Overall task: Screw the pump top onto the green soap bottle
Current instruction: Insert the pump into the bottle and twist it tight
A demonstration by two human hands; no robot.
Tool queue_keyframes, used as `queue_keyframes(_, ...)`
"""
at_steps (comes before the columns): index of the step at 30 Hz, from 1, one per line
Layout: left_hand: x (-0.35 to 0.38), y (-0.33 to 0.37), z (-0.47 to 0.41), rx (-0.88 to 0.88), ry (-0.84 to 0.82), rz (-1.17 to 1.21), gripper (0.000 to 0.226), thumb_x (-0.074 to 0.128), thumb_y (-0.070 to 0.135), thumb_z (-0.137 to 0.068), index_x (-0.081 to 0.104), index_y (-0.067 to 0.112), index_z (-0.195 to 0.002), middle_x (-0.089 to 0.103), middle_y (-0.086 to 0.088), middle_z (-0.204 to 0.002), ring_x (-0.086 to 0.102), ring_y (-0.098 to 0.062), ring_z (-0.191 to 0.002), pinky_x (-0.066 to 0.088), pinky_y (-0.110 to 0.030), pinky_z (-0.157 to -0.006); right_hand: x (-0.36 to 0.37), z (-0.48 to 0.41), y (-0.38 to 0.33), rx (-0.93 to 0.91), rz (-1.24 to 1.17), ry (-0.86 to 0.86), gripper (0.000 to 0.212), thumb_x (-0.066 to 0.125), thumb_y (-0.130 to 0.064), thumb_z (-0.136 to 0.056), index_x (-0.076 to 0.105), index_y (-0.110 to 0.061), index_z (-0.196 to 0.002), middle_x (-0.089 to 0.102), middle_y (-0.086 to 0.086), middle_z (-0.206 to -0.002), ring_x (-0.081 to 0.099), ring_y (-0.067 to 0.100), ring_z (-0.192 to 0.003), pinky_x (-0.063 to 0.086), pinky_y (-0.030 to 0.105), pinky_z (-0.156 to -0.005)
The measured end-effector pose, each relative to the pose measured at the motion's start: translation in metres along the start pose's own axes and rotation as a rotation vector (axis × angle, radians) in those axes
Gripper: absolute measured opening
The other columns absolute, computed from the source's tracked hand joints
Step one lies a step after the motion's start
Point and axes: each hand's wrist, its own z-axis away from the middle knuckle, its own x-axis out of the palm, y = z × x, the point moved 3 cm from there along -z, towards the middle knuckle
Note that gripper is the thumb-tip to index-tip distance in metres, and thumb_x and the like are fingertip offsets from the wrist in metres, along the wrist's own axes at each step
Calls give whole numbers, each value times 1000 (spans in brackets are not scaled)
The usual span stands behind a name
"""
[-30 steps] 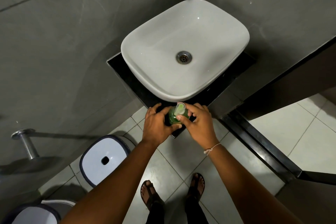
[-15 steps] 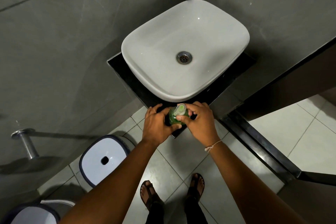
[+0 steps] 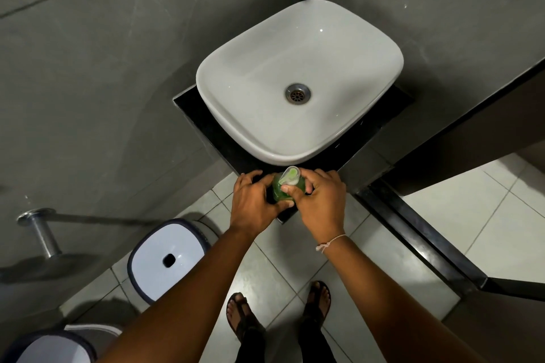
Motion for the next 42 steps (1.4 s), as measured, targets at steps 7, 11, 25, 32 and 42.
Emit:
queue_keyframes(7, 2, 0, 0, 1, 11, -1, 77, 66, 68, -61, 58, 37, -132, 51, -11, -145, 37, -30, -141, 31, -41, -116, -19, 13, -7, 45, -44, 8, 48, 71, -22, -69, 66, -31, -116, 56, -9, -89, 51, 19, -94, 48, 52, -82)
queue_keyframes(11, 1, 1, 0, 26, 25, 23, 76, 53, 66, -61, 60, 35, -130, 59, -9, -139, 39, -24, -140, 30, -44, -118, -25, 17, -24, -8, -49, 71, 51, 67, -54, -71, 67, -28, -115, 66, -6, -103, 54, 20, -102, 48, 46, -86)
queue_keyframes(25, 1, -1, 0, 31, 20, 20, 71, 62, 63, -63, 61, 34, -129, 58, -14, -140, 39, -26, -141, 28, -42, -118, -21, 2, -39, -18, 211, 100, 27, 68, -47, -72, 75, -34, -94, 75, -10, -93, 56, 24, -97, 27, 34, -78)
queue_keyframes(32, -1, 0, 1, 48, 15, 3, 70, 75, 59, -65, 61, 34, -129, 55, -14, -142, 38, -28, -140, 29, -44, -119, -33, -11, -36, -89, 189, -119, 31, 73, -41, -74, 75, -32, -105, 75, -11, -104, 54, 26, -107, 40, 42, -86)
queue_keyframes(42, -2, 2, -1, 29, 19, -45, 72, 75, 62, -64, 59, 36, -130, 56, -10, -142, 38, -27, -140, 31, -42, -119, -38, -20, -34, -98, 140, -244, 33, 74, -39, -76, 73, -35, -109, 73, -16, -111, 50, 21, -116, 40, 48, -98)
